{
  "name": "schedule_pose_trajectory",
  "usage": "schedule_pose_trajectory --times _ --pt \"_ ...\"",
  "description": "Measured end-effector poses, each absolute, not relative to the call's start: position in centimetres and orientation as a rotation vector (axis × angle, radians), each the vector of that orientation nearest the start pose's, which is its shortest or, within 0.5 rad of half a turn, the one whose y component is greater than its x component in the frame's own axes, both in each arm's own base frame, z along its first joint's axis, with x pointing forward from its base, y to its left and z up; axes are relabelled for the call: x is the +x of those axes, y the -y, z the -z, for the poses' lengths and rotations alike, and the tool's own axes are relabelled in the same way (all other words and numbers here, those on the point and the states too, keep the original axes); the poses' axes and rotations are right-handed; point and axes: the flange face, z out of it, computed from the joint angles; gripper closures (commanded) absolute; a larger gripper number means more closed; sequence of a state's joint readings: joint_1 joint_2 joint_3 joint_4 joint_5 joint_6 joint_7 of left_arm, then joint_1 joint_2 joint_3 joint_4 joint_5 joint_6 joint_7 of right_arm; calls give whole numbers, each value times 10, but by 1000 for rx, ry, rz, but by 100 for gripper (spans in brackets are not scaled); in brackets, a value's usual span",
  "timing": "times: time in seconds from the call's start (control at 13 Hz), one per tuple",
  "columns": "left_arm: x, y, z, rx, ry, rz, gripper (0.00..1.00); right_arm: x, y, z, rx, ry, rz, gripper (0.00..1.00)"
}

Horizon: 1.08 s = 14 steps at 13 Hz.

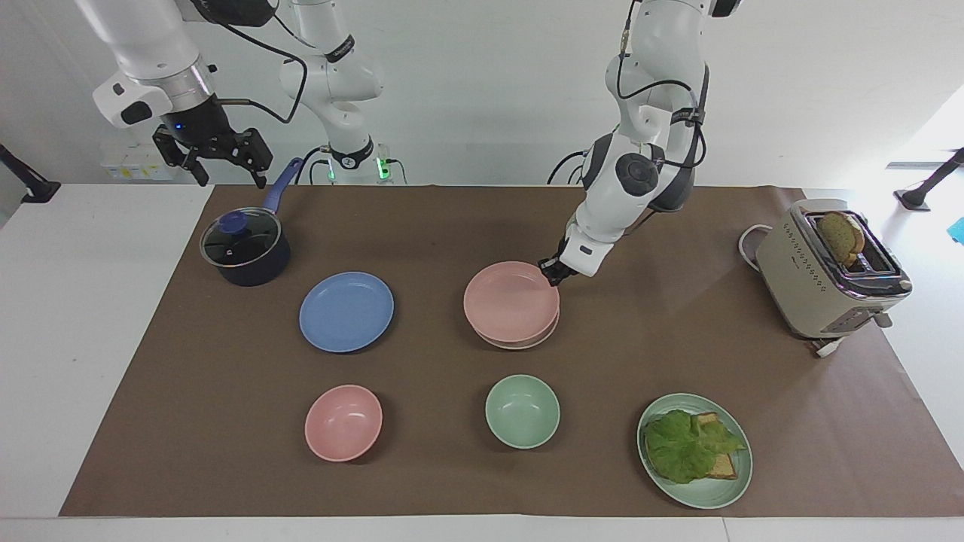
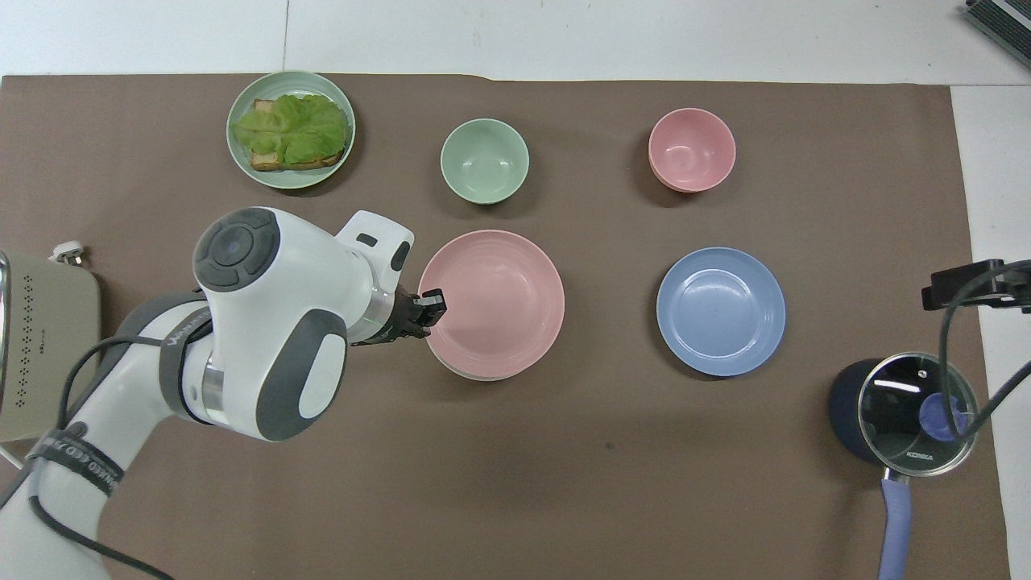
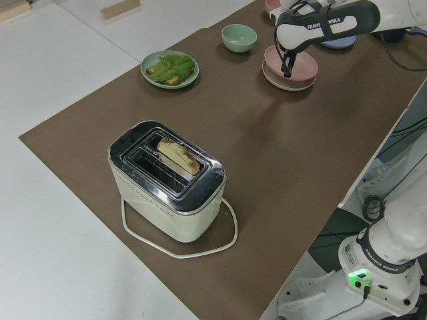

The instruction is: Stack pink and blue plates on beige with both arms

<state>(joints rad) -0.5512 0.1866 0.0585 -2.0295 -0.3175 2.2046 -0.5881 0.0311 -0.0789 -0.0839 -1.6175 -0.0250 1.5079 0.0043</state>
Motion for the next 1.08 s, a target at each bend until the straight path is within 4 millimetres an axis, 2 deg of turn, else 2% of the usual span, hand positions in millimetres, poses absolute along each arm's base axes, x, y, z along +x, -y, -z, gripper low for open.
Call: schedule_pose_trajectory --times 0.15,0.23,0.31,0.77,0.92,1.08 --pt "511 282 -357 -3302 486 -221 100 522 32 -640 -3157 -91 -50 0" --pt "512 281 -357 -3302 491 -220 65 522 32 -640 -3157 -91 -50 0" --pt "513 280 -357 -3302 493 -218 1 522 32 -640 -3157 -91 -50 0" --pt "518 277 -364 -3314 483 -187 0 522 32 -640 -3157 -91 -50 0" --pt "533 259 -381 -3323 454 -143 0 522 32 -640 -3157 -91 -50 0" --pt "557 218 -418 -3294 378 -100 0 522 32 -640 -3157 -91 -50 0"
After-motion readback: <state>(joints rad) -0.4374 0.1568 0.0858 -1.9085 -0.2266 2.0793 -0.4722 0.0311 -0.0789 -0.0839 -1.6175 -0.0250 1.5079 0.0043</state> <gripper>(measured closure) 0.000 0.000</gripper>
